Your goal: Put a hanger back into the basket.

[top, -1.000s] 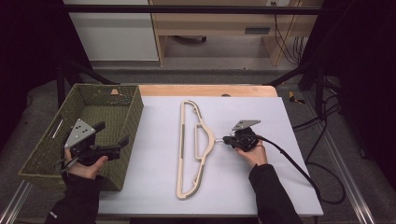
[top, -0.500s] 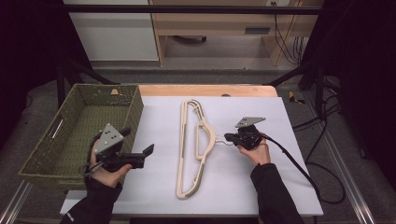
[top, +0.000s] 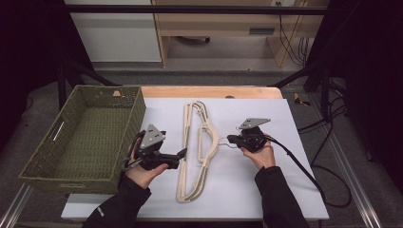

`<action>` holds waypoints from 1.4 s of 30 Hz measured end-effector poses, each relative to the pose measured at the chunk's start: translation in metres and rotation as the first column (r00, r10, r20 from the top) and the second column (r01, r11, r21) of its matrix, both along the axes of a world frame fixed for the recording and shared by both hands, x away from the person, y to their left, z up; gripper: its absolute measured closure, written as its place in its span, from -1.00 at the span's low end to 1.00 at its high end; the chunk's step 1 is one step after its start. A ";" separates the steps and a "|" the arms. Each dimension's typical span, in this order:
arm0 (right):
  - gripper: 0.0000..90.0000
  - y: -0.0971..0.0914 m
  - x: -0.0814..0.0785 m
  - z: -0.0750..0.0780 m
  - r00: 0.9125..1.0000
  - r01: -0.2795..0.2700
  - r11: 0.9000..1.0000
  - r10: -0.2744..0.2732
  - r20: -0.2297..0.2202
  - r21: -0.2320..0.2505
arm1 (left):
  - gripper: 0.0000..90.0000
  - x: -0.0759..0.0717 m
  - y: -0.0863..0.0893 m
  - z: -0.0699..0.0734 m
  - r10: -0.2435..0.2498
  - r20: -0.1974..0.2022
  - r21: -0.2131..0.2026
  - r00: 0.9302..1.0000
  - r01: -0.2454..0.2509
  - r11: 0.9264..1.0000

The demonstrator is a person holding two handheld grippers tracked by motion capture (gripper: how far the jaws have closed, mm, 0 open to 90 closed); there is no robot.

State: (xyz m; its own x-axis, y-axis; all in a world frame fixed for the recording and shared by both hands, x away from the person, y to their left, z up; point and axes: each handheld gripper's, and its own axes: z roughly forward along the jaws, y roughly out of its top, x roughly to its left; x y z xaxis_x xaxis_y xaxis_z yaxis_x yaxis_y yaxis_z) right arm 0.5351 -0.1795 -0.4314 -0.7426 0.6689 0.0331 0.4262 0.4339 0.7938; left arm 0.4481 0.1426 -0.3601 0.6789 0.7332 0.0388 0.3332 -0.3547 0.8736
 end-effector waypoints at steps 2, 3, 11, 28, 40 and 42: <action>0.98 0.000 0.000 0.001 1.000 -0.001 1.000 0.001 0.005 0.000 | -0.80 0.005 -0.013 -0.002 -0.013 -0.007 0.024 1.000 0.014 1.000; 0.98 0.000 -0.001 0.002 1.000 -0.001 1.000 0.001 0.004 -0.003 | -0.79 0.006 -0.017 -0.004 -0.015 -0.008 0.027 1.000 0.015 1.000; 0.98 0.005 -0.004 0.007 1.000 -0.001 1.000 0.002 0.019 -0.012 | -0.67 0.024 -0.055 -0.021 -0.039 -0.047 0.066 0.998 0.042 0.997; 0.98 0.007 -0.008 0.013 1.000 -0.012 1.000 0.012 0.027 -0.010 | -0.05 0.052 -0.108 -0.074 -0.036 -0.145 0.180 0.989 0.063 0.982; 0.98 0.008 -0.011 0.017 0.999 -0.013 1.000 0.013 0.038 -0.009 | 0.59 0.057 -0.114 -0.083 -0.003 -0.197 0.207 0.980 0.045 0.977; 0.98 0.009 -0.012 0.017 0.999 -0.009 1.000 0.010 0.034 -0.014 | 0.61 0.057 -0.114 -0.083 0.002 -0.202 0.203 0.979 0.040 0.978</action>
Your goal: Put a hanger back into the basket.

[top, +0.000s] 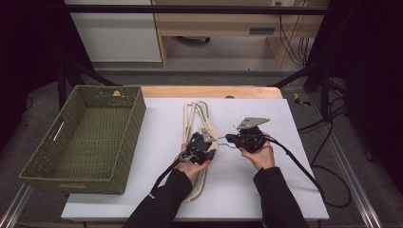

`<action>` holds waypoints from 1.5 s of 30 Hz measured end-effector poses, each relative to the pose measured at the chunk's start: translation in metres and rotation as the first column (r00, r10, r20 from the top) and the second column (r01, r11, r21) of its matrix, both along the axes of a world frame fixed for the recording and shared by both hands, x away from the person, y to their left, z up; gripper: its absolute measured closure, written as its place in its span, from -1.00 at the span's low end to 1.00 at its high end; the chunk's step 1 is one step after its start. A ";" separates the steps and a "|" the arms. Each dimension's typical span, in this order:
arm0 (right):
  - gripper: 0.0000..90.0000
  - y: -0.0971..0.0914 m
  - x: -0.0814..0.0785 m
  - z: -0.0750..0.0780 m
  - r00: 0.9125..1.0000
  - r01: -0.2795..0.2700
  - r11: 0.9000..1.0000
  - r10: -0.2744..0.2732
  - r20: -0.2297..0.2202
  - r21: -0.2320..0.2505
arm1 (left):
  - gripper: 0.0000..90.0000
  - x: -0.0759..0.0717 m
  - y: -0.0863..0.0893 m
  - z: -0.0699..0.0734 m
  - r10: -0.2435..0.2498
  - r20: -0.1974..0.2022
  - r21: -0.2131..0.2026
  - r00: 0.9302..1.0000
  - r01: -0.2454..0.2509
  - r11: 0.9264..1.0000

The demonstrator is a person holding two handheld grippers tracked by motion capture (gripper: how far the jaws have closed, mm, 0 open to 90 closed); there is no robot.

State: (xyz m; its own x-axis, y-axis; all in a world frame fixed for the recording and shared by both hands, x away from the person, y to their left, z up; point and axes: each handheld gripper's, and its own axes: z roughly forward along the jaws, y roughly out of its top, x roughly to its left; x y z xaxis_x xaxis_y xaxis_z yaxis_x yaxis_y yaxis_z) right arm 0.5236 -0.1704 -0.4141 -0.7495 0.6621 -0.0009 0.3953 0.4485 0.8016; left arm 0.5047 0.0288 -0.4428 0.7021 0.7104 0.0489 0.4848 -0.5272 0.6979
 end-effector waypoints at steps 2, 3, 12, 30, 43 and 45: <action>0.98 0.000 0.000 0.001 1.000 -0.007 1.000 0.008 0.006 -0.005 | 0.62 -0.001 0.000 0.001 0.009 0.002 0.008 1.000 -0.009 1.000; 0.98 0.001 -0.001 0.001 1.000 -0.005 1.000 0.005 0.007 -0.006 | 0.63 -0.002 0.000 0.002 0.012 0.004 0.010 1.000 -0.012 1.000; 0.74 0.001 -0.010 0.015 0.999 -0.011 0.998 0.009 0.037 0.065 | 0.66 -0.007 0.008 0.010 0.056 0.008 0.016 0.998 -0.056 0.998; -0.27 -0.024 -0.054 0.043 0.994 -0.004 0.976 -0.021 0.110 0.218 | 0.79 -0.017 0.073 0.046 0.208 0.048 -0.066 0.977 -0.205 0.977; -0.53 -0.050 -0.067 0.026 0.991 0.100 0.962 -0.118 0.059 0.254 | 0.90 -0.018 0.112 0.053 0.267 0.052 -0.056 0.962 -0.264 0.963; -0.54 -0.056 -0.069 0.024 0.990 0.111 0.960 -0.130 0.055 0.259 | 0.91 -0.018 0.117 0.054 0.268 0.051 -0.073 0.962 -0.264 0.962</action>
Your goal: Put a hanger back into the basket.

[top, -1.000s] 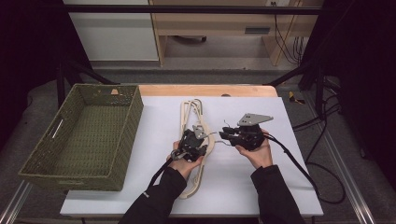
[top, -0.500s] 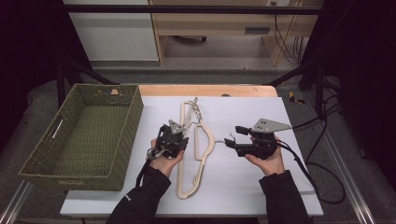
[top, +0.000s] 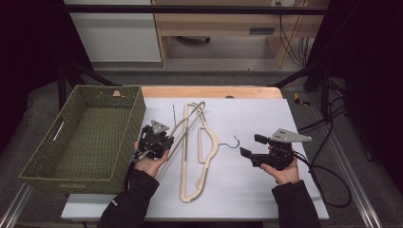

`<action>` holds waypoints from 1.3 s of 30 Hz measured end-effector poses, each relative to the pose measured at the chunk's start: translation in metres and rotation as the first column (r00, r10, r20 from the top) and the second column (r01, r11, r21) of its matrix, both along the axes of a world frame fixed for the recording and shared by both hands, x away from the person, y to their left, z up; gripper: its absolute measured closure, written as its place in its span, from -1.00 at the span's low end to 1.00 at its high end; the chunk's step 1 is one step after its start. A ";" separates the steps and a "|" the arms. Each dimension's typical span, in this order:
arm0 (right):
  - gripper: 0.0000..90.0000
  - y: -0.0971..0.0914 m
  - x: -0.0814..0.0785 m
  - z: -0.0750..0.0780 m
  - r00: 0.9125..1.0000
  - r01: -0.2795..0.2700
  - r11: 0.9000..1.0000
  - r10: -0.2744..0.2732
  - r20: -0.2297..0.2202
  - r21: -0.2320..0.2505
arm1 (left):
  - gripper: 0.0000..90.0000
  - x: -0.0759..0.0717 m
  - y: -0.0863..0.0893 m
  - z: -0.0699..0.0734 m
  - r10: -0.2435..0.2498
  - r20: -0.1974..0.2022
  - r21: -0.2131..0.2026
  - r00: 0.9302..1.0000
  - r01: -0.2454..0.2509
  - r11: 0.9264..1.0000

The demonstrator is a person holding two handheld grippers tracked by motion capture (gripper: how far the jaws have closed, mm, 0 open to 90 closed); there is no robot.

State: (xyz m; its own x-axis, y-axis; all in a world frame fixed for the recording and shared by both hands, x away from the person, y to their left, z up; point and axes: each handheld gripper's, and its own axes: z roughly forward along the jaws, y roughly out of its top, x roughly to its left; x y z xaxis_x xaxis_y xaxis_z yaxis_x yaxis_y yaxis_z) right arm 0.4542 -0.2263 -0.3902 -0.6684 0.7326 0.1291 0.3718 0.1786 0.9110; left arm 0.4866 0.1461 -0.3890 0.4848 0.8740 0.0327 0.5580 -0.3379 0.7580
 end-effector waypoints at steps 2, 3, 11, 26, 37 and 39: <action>-0.55 -0.002 -0.001 0.000 1.000 0.004 1.000 -0.004 -0.003 0.008 | 0.91 -0.001 0.005 0.002 0.003 0.007 -0.013 1.000 -0.003 1.000; -0.57 -0.006 -0.004 -0.001 1.000 0.017 1.000 -0.017 -0.004 0.020 | 0.91 -0.003 0.010 0.005 0.005 0.016 -0.028 1.000 -0.005 1.000; -0.68 -0.021 -0.009 -0.002 0.998 0.060 0.996 -0.061 0.016 0.063 | 0.91 -0.020 0.030 0.034 -0.030 0.085 -0.081 0.996 0.036 0.996; -0.75 -0.029 -0.010 -0.003 0.995 0.097 0.992 -0.099 0.016 0.075 | 0.91 -0.039 0.060 0.107 -0.154 0.181 -0.103 0.971 0.174 0.979; -0.78 -0.032 -0.011 -0.003 0.993 0.110 0.990 -0.112 0.019 0.082 | 0.91 -0.027 0.098 0.143 -0.187 0.209 -0.135 0.960 0.218 0.967; -0.78 -0.032 -0.010 -0.003 0.993 0.111 0.991 -0.113 0.024 0.080 | 0.91 -0.024 0.107 0.146 -0.189 0.206 -0.139 0.960 0.220 0.966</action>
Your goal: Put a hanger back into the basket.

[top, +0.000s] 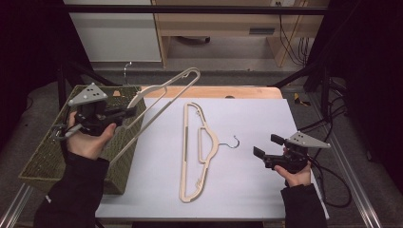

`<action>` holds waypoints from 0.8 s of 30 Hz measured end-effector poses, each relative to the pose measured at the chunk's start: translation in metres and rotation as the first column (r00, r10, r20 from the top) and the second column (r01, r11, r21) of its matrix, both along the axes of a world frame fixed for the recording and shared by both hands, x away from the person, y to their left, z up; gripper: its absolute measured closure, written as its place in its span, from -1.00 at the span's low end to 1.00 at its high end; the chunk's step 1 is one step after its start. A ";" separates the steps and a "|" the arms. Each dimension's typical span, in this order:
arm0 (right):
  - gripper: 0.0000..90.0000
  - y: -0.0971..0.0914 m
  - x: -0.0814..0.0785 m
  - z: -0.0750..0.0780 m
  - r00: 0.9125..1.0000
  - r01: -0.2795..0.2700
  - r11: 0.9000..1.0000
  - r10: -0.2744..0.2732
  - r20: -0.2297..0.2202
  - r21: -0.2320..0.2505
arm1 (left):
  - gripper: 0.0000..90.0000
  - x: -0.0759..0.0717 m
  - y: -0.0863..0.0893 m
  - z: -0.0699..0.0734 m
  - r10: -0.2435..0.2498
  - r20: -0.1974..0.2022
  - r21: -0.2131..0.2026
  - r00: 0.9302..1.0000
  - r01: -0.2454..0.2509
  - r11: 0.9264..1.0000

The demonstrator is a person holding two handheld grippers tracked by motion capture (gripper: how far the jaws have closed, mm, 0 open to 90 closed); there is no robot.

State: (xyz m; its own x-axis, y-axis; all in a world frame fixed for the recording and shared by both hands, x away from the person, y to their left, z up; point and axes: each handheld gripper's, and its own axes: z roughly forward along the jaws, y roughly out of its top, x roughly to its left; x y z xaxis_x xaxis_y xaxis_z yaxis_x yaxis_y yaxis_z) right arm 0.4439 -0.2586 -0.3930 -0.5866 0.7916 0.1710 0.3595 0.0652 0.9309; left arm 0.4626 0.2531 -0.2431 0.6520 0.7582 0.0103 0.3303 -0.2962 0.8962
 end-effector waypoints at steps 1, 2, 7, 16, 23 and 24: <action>-0.78 0.000 0.000 0.000 1.000 0.000 1.000 0.000 0.000 0.000 | 0.91 0.000 0.000 0.000 0.000 0.000 0.000 1.000 0.000 1.000; -0.78 0.000 0.000 0.000 1.000 0.000 1.000 0.000 -0.002 0.003 | 0.91 0.003 0.008 0.001 0.003 -0.002 -0.002 1.000 -0.003 1.000; -0.79 0.000 0.000 0.000 1.000 0.001 1.000 -0.001 -0.002 0.003 | 0.91 0.009 0.022 0.002 0.026 -0.003 0.023 1.000 -0.026 0.999; -0.86 -0.001 0.000 -0.001 1.000 0.013 1.000 -0.013 0.002 0.001 | 0.91 0.016 0.060 -0.003 0.078 0.004 0.055 0.997 -0.078 0.995; -0.88 -0.002 0.000 0.000 1.000 0.016 1.000 -0.016 0.010 -0.001 | 0.91 0.022 0.083 -0.008 0.101 0.007 0.089 0.995 -0.102 0.991; -0.88 -0.002 0.000 0.000 1.000 0.014 1.000 -0.014 0.011 -0.003 | 0.91 0.024 0.091 -0.010 0.110 0.003 0.087 0.994 -0.109 0.990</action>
